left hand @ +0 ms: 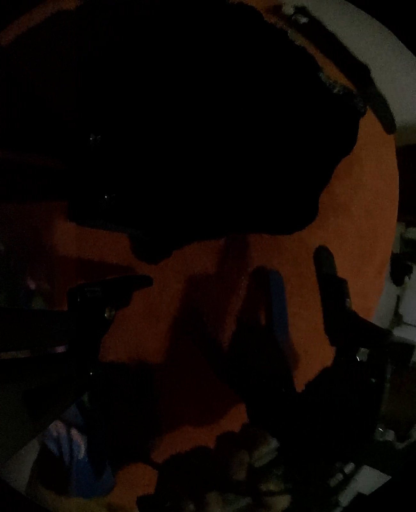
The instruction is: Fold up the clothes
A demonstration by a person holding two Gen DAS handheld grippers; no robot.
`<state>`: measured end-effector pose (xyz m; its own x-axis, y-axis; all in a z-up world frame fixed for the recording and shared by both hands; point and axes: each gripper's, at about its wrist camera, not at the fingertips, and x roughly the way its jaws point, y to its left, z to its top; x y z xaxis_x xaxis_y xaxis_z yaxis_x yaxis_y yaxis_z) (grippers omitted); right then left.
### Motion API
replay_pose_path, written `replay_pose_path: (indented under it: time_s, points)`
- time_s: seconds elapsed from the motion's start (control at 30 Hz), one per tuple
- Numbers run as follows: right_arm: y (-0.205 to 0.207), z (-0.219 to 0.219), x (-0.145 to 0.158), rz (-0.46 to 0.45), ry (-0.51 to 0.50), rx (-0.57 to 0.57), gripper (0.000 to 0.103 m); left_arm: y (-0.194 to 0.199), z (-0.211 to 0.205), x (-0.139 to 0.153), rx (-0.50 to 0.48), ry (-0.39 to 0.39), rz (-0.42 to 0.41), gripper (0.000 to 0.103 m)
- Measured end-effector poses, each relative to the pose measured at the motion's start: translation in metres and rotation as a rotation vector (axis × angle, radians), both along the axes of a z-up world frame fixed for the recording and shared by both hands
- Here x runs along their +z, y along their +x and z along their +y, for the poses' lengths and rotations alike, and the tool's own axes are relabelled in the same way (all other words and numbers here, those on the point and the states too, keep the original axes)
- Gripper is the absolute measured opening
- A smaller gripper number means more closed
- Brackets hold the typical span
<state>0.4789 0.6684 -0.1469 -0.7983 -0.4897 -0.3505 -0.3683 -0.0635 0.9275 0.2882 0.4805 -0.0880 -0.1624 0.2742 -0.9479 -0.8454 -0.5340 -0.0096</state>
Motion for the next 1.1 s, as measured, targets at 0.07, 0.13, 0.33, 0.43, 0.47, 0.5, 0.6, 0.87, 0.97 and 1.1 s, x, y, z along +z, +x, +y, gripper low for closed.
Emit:
replay_pose_path:
  time_s: [0.07,0.13,0.33,0.43,0.47,0.5,0.6,0.87,0.97,1.1]
  points:
    - [0.000,0.003,0.000,-0.016,0.019,-0.012,0.043,0.003,0.005,-0.004,0.032,-0.039,0.062,0.028]
    - [0.003,0.005,-0.001,-0.026,0.042,-0.022,0.043,0.009,0.014,-0.014,0.031,-0.105,0.143,0.028]
    - [-0.007,0.004,-0.006,-0.038,0.053,-0.019,0.043,0.023,0.031,-0.028,0.015,-0.172,0.305,0.029]
    - [0.005,0.013,-0.009,-0.042,0.061,-0.024,0.043,0.004,0.011,-0.010,0.049,-0.048,0.201,0.012]
    - [0.006,0.014,-0.009,-0.043,0.059,-0.028,0.043,-0.006,0.000,-0.001,0.070,0.000,0.149,0.009]
    - [0.006,0.015,-0.008,-0.042,0.057,-0.030,0.043,-0.016,-0.007,0.010,0.083,0.037,0.103,0.009]
    - [0.005,0.020,-0.005,-0.044,0.079,-0.017,0.044,-0.059,-0.036,0.037,0.084,0.149,-0.045,0.008]
    - [-0.017,0.020,0.002,-0.029,0.112,0.055,0.054,-0.073,-0.113,0.091,0.039,0.369,-0.190,0.003]
    - [-0.039,0.023,0.008,0.006,0.060,0.098,0.076,-0.081,-0.142,0.098,0.089,0.393,-0.254,0.003]
    - [-0.071,0.036,0.021,0.061,-0.001,0.100,0.094,-0.080,-0.153,0.107,0.094,0.387,-0.273,0.003]
